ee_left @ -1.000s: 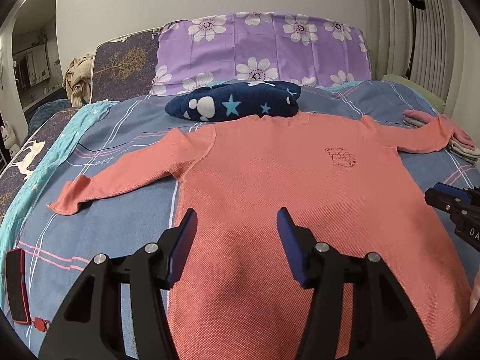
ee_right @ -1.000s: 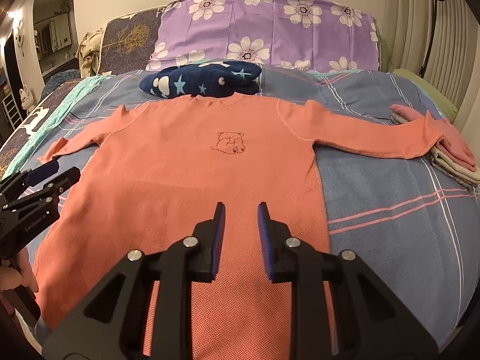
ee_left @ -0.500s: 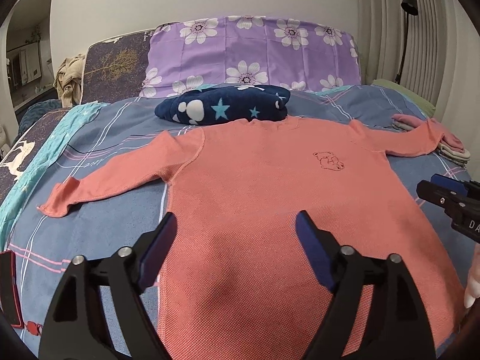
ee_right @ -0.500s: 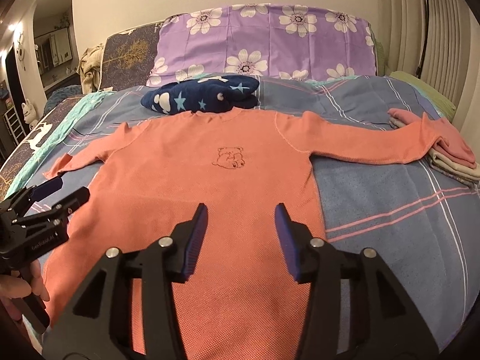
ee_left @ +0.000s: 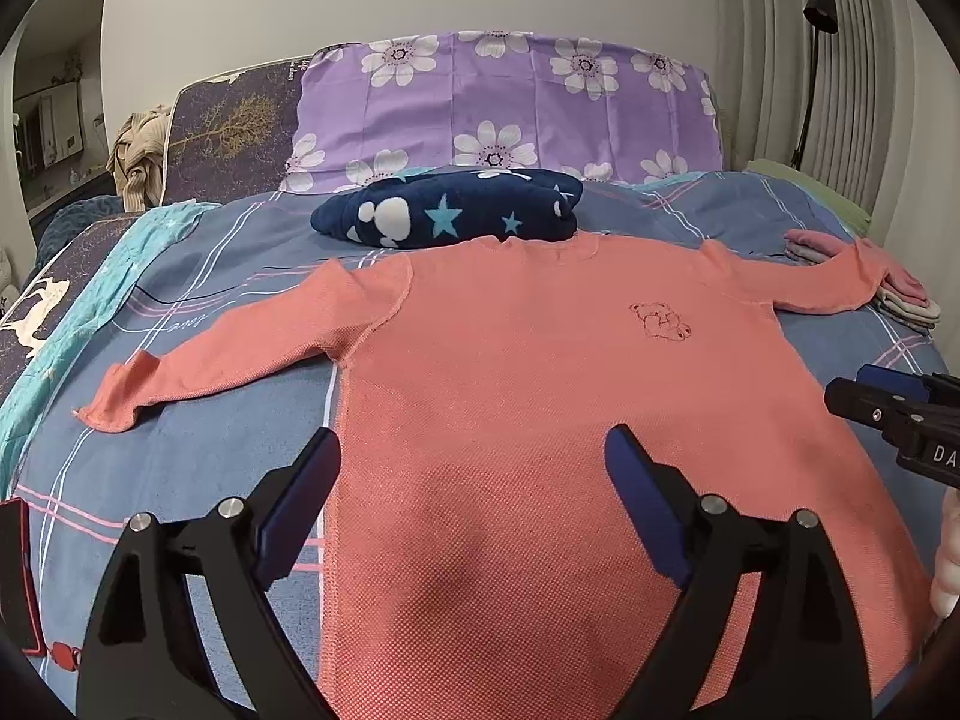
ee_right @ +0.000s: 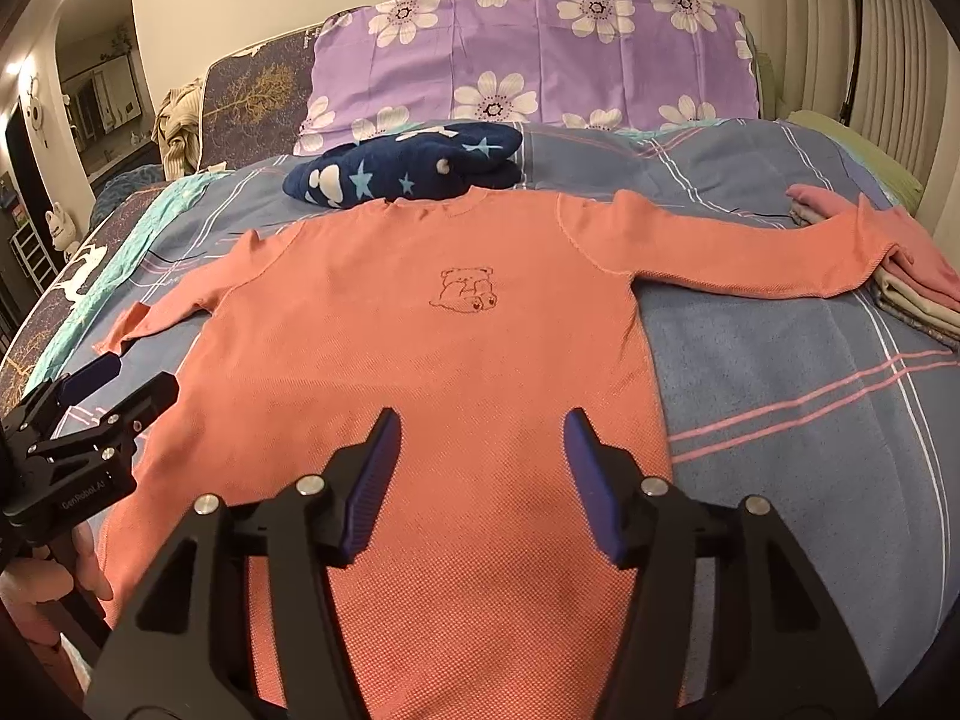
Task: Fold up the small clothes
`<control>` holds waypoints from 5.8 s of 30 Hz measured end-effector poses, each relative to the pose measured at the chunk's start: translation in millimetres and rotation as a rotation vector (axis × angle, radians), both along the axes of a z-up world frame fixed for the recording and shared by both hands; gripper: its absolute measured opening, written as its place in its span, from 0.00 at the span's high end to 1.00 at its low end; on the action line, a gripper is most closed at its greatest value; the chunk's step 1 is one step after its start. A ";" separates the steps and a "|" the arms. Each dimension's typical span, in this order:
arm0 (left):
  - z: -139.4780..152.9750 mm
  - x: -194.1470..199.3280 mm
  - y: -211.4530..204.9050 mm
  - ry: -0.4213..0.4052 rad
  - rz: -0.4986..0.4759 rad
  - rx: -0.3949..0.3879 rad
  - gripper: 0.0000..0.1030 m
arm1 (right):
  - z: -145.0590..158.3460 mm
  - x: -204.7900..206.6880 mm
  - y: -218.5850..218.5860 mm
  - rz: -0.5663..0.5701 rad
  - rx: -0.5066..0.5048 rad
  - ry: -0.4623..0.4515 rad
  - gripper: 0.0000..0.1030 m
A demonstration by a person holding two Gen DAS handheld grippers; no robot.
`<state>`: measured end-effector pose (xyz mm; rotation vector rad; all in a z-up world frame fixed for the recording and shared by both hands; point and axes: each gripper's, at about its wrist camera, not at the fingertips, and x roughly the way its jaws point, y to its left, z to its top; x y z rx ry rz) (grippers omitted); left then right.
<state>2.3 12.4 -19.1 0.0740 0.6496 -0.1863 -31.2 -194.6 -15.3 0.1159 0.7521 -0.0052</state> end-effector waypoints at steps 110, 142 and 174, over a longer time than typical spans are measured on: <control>-34.6 145.4 90.6 0.175 0.212 0.088 0.28 | -50.6 248.2 9.2 0.095 0.336 0.275 0.75; -19.8 163.8 39.8 0.120 0.045 -0.003 0.75 | -65.9 214.2 -57.2 -0.055 0.295 0.208 0.93; -55.2 178.2 35.7 0.188 0.076 0.106 0.74 | -29.5 207.2 -76.3 -0.066 0.247 0.029 0.81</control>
